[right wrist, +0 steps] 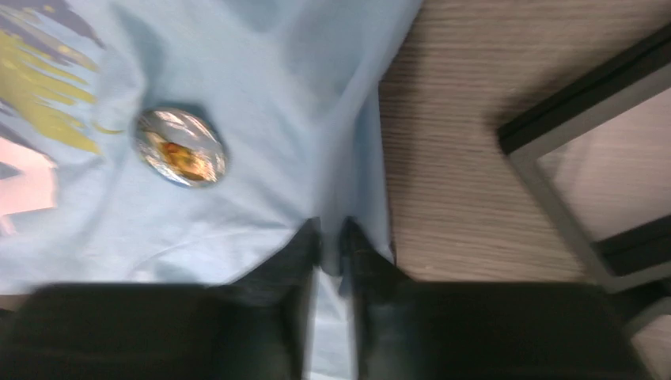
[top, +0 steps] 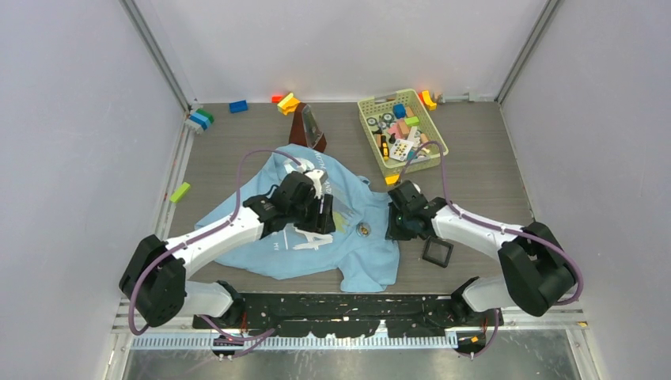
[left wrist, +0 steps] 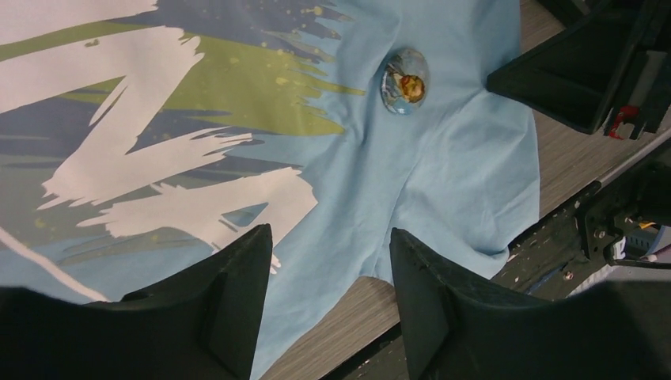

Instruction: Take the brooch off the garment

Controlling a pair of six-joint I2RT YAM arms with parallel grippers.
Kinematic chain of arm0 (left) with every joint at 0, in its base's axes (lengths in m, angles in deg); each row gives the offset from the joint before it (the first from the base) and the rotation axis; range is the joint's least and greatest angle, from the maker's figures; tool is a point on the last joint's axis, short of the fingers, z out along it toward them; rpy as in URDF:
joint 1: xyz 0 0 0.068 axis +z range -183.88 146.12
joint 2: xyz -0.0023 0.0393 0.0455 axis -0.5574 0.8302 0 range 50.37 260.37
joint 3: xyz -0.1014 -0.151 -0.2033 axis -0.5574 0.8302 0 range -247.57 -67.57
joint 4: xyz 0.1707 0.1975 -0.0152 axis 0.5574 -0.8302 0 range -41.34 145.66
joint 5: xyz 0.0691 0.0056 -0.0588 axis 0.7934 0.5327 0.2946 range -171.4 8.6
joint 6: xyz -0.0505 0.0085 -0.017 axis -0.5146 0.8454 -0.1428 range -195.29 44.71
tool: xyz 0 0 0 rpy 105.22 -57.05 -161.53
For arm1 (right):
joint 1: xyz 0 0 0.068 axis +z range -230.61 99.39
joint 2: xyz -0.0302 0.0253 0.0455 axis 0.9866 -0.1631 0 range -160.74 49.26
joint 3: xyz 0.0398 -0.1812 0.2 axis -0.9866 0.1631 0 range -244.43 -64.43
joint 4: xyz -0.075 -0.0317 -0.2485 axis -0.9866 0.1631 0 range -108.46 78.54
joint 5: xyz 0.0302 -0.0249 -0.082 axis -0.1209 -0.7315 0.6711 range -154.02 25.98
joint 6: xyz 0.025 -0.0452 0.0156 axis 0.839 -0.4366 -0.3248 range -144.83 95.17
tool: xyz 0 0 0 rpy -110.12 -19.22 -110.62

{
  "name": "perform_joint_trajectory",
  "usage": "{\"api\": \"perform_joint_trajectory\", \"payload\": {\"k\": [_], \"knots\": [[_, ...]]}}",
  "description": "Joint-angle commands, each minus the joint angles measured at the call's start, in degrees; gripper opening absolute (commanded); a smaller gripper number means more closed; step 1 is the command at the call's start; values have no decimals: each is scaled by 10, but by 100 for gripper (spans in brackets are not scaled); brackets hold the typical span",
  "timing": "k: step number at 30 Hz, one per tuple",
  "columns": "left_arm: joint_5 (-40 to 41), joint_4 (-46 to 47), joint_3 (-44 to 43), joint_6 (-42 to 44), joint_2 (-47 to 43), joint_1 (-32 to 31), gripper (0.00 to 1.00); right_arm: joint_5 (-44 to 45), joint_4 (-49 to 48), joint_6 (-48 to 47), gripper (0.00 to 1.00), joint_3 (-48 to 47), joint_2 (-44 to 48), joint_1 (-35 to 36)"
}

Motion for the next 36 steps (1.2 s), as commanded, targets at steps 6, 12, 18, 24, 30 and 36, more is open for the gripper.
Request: {"api": "perform_joint_trajectory", "payload": {"k": [6,12,18,24,30,36], "knots": [[-56,140,31,10,-22,-42,56,-149,-36,27,1,-41,125,36],[-61,187,47,-24,-24,-48,56,-175,10,25,1,-75,188,51],[-38,189,53,-77,-28,-58,66,-176,28,22,1,-89,178,77],[-21,229,84,-100,-43,-58,66,-171,28,24,1,-91,179,88],[-28,237,77,-106,-11,-58,62,-171,31,24,1,-93,181,92],[-41,293,85,-116,-4,-63,71,-171,33,23,1,-92,180,93]]}}
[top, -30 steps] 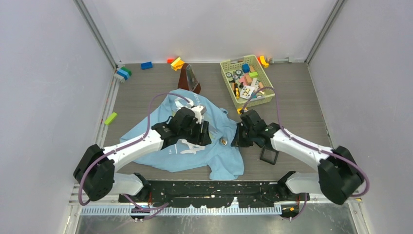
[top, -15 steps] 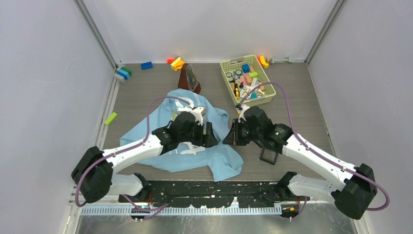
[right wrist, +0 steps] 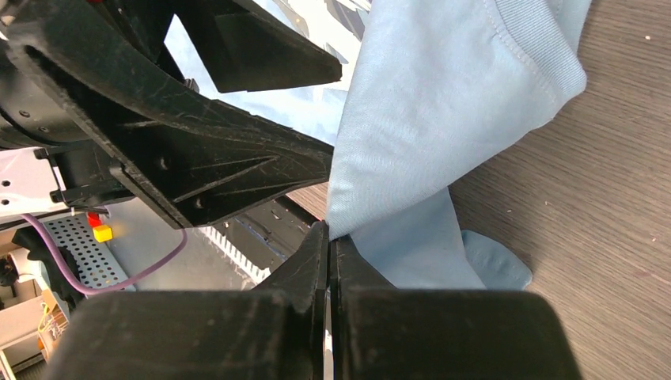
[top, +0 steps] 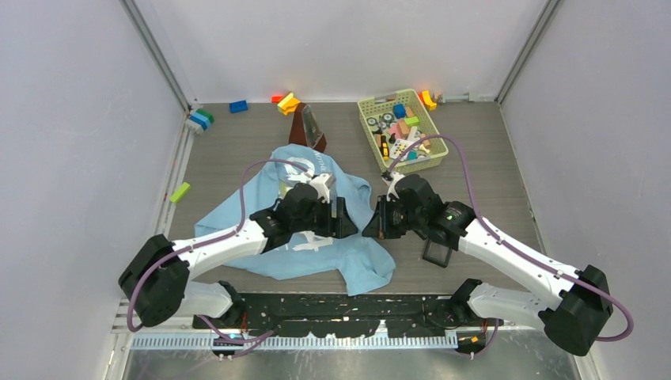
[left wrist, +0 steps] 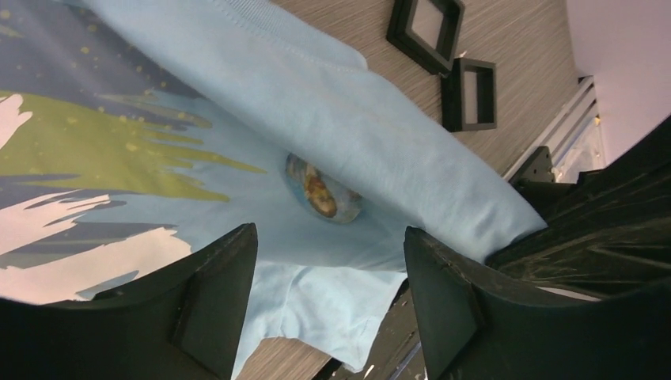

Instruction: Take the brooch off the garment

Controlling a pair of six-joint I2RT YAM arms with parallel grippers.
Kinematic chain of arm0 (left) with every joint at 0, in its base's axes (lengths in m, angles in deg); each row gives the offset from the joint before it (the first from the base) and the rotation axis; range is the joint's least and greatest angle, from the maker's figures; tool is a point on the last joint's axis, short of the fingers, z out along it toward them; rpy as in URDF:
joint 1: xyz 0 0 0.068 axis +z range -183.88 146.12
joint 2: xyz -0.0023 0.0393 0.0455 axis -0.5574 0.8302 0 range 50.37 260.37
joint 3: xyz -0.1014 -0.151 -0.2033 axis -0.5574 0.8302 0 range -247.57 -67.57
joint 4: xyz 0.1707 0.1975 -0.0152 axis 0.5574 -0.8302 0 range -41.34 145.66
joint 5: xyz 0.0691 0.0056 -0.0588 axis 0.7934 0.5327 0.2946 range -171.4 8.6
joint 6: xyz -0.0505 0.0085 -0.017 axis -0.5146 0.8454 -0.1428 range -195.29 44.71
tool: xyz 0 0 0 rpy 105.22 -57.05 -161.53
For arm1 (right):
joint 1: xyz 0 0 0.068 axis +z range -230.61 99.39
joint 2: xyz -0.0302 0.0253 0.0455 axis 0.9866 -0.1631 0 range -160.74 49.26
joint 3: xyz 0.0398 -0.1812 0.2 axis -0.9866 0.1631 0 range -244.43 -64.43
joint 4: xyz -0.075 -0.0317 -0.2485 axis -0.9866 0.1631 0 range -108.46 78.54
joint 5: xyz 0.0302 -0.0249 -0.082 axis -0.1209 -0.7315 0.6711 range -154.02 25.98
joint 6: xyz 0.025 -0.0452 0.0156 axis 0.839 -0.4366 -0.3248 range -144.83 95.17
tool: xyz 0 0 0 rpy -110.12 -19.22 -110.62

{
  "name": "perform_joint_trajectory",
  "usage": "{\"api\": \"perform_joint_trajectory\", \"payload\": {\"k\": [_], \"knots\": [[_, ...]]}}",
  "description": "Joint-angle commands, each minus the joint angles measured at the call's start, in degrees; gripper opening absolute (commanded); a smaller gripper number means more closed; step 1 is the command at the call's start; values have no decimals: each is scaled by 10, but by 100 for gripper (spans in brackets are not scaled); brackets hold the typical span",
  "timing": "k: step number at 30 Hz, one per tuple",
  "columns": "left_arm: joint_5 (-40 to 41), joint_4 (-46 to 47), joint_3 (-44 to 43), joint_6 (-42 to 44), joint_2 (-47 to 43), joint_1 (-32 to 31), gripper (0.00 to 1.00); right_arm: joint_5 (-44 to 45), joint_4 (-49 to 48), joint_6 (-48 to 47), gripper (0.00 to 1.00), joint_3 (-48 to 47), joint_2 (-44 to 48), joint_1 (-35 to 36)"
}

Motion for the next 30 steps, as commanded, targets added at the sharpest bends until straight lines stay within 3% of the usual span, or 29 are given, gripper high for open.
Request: {"api": "perform_joint_trajectory", "payload": {"k": [1,8,16,23,26,30], "knots": [[-3,69,-4,-9,5,-8,70,-9,-7,2,1,-20,6,5],[6,75,-19,-8,49,-10,57,-7,-2,8,1,-22,17,5],[62,34,-9,-5,18,-10,21,45,31,6,1,-15,44,5],[48,15,-8,4,-12,-10,2,47,19,9,1,3,43,5],[48,4,-12,7,-13,-10,4,45,14,11,1,4,43,5],[22,24,-6,1,-18,-10,39,44,14,12,0,2,46,5]]}}
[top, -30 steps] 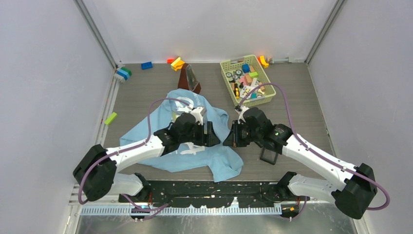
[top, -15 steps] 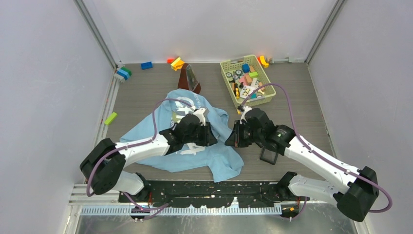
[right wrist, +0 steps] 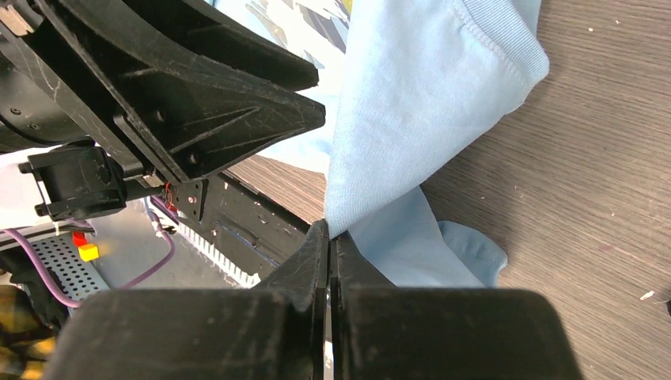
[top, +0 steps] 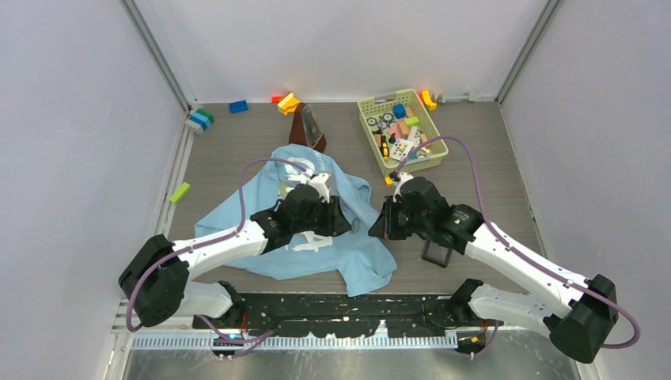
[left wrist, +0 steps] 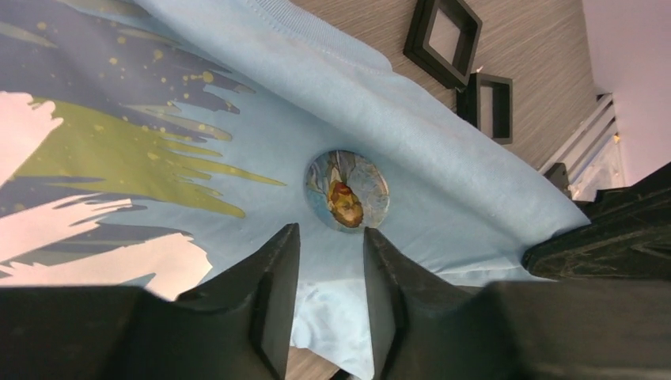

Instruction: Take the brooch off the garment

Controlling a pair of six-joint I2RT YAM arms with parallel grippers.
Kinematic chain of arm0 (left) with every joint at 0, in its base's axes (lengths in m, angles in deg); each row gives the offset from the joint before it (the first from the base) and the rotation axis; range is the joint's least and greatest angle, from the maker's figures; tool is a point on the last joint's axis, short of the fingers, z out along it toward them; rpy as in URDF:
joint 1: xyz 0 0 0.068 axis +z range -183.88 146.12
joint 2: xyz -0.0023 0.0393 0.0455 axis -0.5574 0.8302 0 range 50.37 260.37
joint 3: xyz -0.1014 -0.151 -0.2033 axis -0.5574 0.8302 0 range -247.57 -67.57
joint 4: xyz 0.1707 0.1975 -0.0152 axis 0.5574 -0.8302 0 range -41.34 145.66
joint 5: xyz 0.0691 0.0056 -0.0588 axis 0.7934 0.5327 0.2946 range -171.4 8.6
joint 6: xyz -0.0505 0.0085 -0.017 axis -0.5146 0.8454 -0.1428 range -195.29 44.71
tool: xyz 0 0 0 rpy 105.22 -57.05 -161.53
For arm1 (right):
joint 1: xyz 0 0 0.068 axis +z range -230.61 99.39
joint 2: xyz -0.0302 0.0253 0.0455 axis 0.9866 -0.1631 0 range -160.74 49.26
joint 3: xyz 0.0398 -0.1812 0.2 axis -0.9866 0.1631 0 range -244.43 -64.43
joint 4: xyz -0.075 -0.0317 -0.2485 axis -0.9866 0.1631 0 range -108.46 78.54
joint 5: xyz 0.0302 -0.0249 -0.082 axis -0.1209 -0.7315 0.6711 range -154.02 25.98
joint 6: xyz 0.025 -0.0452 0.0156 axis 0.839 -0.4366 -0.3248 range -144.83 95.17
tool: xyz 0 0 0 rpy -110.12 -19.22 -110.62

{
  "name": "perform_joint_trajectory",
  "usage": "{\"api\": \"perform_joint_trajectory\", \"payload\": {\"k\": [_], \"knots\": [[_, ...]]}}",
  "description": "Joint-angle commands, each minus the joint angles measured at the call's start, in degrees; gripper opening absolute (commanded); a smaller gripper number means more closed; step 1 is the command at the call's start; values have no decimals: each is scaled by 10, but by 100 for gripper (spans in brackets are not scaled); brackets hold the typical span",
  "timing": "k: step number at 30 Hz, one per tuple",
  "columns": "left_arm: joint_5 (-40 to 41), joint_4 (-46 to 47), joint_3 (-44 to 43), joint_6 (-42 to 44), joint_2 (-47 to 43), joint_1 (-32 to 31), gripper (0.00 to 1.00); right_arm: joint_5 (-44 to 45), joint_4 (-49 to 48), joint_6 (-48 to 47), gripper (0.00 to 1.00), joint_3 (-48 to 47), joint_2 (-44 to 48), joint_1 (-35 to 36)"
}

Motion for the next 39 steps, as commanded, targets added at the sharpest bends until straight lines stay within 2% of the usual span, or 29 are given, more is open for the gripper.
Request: {"api": "perform_joint_trajectory", "payload": {"k": [1,6,12,15,19,26,32,39], "knots": [[-24,23,-3,-5,-17,-2,45,0,-19,7,0,0,12,4],[-49,41,-23,-18,14,-5,58,-8,-23,8,1,-5,4,4],[-36,18,-66,-14,63,-14,60,-16,-28,11,1,-8,-3,4],[-11,-1,-79,-10,74,-14,53,-16,-28,12,1,-6,-4,4],[21,-34,-86,-1,77,-14,26,-13,-26,11,1,-4,0,4],[38,-46,-78,3,54,-14,2,-10,-24,10,0,-1,-1,4],[44,-71,-82,8,37,-13,0,-2,-20,8,1,0,0,4],[50,-92,-69,7,0,-13,0,58,-14,13,1,15,-2,4]]}}
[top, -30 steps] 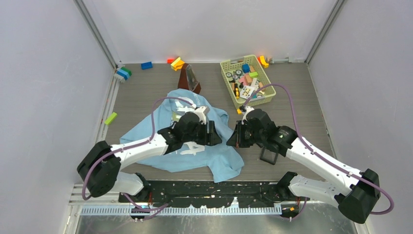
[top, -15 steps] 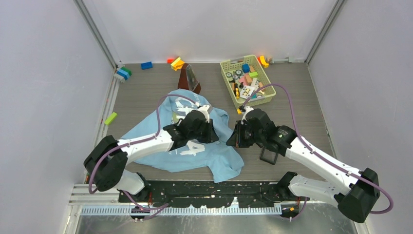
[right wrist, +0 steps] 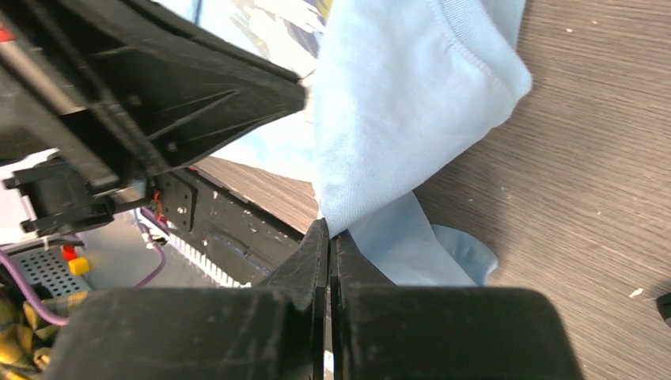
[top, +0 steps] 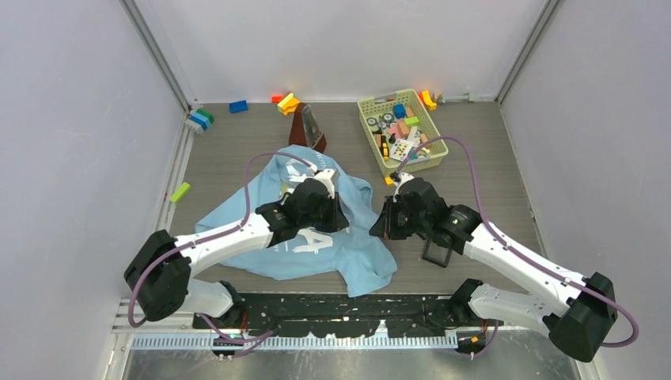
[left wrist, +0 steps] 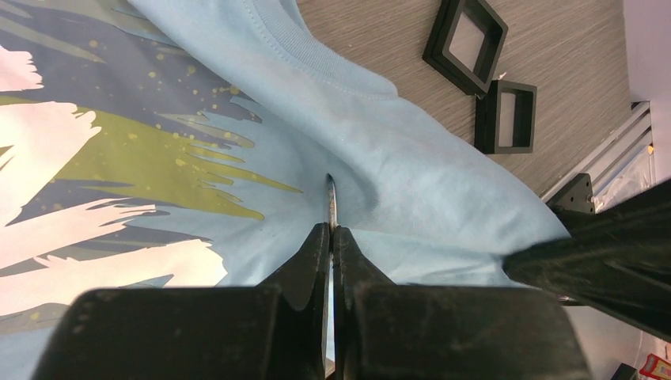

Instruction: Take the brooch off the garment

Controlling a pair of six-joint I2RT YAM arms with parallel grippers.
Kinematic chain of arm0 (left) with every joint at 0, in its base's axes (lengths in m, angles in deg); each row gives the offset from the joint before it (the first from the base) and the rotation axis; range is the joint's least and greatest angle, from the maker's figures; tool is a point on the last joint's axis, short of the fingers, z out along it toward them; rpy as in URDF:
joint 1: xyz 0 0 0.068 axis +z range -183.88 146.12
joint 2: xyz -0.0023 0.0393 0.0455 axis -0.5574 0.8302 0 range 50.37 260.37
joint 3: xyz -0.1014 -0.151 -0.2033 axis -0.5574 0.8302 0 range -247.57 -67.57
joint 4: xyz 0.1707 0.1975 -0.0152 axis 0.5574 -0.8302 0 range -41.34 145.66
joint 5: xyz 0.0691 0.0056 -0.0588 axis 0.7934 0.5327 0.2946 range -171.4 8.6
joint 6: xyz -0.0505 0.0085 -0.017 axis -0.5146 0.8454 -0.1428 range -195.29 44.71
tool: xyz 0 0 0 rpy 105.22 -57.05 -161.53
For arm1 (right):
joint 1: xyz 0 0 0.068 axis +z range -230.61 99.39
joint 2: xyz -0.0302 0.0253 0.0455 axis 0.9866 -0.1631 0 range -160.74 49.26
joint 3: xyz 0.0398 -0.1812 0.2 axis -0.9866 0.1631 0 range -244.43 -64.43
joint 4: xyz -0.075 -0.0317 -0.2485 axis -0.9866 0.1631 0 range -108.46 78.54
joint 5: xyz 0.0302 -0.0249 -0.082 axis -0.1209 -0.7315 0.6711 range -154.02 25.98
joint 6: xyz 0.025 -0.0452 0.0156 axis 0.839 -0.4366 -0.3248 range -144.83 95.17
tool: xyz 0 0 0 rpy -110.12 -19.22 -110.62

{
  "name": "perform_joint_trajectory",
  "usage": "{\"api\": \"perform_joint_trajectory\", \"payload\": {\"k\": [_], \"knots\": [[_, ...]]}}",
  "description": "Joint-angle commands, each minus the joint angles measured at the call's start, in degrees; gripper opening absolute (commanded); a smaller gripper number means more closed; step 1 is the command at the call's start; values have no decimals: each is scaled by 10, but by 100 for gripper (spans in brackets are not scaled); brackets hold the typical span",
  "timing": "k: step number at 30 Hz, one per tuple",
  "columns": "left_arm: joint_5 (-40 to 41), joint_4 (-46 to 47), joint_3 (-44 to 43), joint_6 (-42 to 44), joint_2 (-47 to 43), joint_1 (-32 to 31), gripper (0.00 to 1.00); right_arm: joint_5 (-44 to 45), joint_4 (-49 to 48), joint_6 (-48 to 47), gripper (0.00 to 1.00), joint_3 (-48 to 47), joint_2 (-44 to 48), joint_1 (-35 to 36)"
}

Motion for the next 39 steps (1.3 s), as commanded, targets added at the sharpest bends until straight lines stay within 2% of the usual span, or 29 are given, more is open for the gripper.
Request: {"api": "perform_joint_trajectory", "payload": {"k": [1,8,14,21,26,31,39], "knots": [[16,-14,-1,5,-36,-1,0,44,-11,7,0,17,-1,3],[-40,8,9,-16,-47,17,0,42,-35,9,1,33,-42,3],[-72,9,19,-22,-60,39,0,102,-34,20,0,51,-64,2],[-155,10,10,-33,-35,57,0,54,-75,24,3,56,-50,2],[-159,5,5,-27,-19,57,0,27,-94,26,1,56,-21,2],[-147,-77,-44,16,26,53,0,14,-75,23,1,36,-7,2],[-109,-287,-196,110,115,8,0,4,-58,2,1,4,-27,2]]}}
